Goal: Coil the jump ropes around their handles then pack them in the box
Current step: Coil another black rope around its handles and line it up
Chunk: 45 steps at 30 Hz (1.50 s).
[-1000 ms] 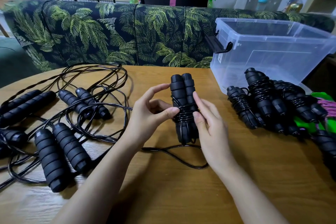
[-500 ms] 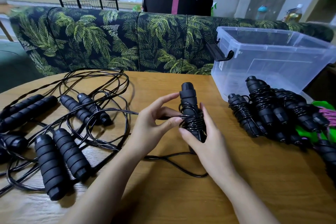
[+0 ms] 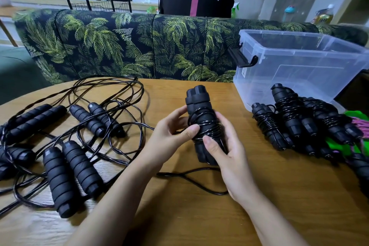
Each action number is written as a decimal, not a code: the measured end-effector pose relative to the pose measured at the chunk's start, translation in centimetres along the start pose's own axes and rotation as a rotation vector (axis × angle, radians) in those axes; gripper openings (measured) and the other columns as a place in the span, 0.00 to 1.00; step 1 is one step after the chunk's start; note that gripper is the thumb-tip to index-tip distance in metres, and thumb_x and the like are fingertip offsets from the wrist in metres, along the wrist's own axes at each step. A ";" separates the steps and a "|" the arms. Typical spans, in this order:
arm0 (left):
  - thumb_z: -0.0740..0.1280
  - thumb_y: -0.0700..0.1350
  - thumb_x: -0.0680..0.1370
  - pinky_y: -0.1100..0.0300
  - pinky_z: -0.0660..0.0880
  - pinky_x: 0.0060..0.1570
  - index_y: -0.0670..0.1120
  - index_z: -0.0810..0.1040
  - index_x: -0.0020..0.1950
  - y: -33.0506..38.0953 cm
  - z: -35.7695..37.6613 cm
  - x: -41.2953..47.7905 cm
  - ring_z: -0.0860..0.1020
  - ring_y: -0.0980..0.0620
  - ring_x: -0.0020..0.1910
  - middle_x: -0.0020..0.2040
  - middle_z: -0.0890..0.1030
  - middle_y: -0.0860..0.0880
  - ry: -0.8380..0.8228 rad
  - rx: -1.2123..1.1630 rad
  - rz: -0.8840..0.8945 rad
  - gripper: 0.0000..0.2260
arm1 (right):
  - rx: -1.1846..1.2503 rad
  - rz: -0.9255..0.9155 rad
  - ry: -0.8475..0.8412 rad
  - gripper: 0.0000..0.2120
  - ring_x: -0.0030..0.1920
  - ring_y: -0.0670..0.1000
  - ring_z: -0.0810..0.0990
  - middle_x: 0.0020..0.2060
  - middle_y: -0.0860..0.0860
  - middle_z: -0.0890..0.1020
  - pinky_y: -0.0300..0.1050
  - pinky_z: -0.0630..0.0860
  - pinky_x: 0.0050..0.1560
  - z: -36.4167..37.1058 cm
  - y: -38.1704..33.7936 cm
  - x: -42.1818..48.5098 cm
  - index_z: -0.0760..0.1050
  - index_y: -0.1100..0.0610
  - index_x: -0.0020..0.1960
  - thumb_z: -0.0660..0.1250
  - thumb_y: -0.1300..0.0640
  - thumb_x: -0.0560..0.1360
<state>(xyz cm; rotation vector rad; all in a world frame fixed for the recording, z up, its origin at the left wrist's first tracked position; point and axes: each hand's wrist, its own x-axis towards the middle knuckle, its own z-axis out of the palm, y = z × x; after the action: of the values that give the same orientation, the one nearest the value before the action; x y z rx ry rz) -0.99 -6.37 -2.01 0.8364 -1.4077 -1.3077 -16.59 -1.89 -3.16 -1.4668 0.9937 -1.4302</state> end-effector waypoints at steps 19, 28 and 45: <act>0.82 0.49 0.64 0.57 0.80 0.47 0.48 0.78 0.61 0.4 0.5 -0.3 0.83 0.51 0.43 0.41 0.85 0.48 0.234 0.070 0.061 0.28 | -0.488 -0.034 0.067 0.45 0.66 0.27 0.62 0.73 0.34 0.61 0.25 0.66 0.58 0.3 0.7 0.2 0.50 0.38 0.77 0.70 0.33 0.68; 0.77 0.43 0.67 0.58 0.80 0.48 0.50 0.76 0.62 0.9 0.4 -0.4 0.83 0.52 0.43 0.43 0.85 0.48 0.116 0.033 0.042 0.24 | -0.417 0.041 0.069 0.46 0.65 0.29 0.66 0.67 0.31 0.67 0.26 0.65 0.57 -0.4 1.0 0.6 0.53 0.47 0.79 0.76 0.46 0.70; 0.77 0.44 0.65 0.56 0.80 0.48 0.47 0.79 0.61 0.7 0.8 -0.5 0.83 0.52 0.45 0.46 0.86 0.45 0.148 0.050 0.073 0.24 | -0.435 0.057 0.165 0.48 0.67 0.39 0.68 0.69 0.41 0.66 0.24 0.66 0.59 -0.6 1.7 0.6 0.59 0.47 0.78 0.81 0.50 0.65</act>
<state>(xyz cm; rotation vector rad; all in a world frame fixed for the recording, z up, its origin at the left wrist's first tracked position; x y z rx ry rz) -1.58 -5.57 -1.39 0.8886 -1.3457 -1.1357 -17.10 -3.06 -4.50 -1.6245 1.5101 -1.3652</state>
